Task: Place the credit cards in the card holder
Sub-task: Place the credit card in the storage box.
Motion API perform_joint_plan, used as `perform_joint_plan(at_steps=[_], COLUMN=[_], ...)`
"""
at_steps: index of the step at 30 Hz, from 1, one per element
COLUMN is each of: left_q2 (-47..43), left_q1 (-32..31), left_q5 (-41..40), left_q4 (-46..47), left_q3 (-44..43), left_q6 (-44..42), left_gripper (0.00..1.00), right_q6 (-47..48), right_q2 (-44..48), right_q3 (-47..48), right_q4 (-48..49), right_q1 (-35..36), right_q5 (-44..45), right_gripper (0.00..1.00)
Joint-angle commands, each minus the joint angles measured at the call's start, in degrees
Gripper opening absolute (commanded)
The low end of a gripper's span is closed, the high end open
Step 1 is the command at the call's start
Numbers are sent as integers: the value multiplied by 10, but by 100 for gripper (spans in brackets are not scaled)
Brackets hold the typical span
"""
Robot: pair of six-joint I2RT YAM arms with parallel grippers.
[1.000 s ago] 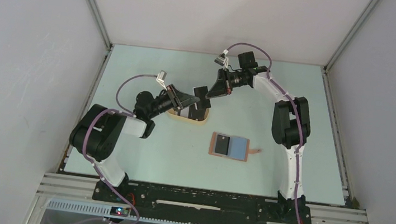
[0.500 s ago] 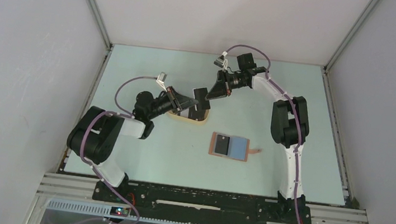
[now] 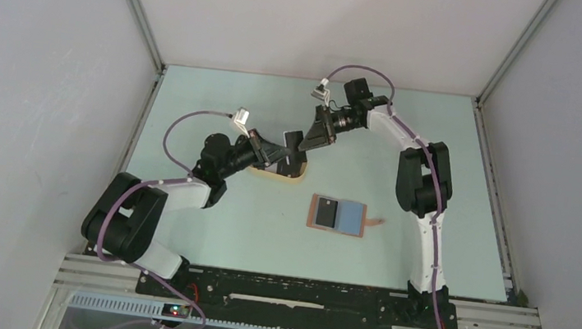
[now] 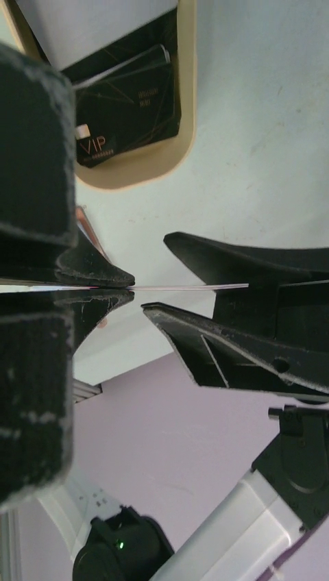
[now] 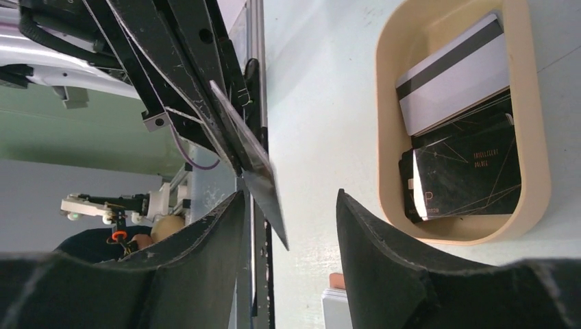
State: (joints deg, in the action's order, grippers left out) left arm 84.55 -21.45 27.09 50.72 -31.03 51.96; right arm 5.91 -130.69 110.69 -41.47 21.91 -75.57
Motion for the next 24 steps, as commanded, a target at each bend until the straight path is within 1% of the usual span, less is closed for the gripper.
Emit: perform_joint_plan(at_steps=[1, 9, 12, 15, 19, 20, 22, 24], left_q2=[-14, -12, -13, -15, -25, -27, -34, -43], left_q1=[-4, -6, -6, -6, -6, -5, -2, 8], left_q5=[-32, -41, -42, -43, -45, -44, -36, -16], left_q4=[-29, -40, -40, -40, -37, -32, -12, 19], left_q3=[-10, -13, -13, -11, -2, 1, 14, 30], left_q6=[-37, -41, -41, -42, -42, -41, -30, -16], left_gripper=[0, 0, 0, 0, 1, 5, 23, 34], right_q6=[25, 12, -3, -25, -56, -67, -74, -68], right_q2=[38, 39, 38, 37, 38, 39, 40, 39], right_q3=[15, 15, 13, 9, -13, -20, -31, -37], right_q4=[-11, -3, 8, 23, 59, 68, 81, 83], right_q1=[14, 21, 24, 24, 15, 12, 8, 5], right_q5=[31, 36, 30, 16, -16, -25, -45, -64], right_gripper=[59, 52, 45, 31, 4, 0, 0, 0])
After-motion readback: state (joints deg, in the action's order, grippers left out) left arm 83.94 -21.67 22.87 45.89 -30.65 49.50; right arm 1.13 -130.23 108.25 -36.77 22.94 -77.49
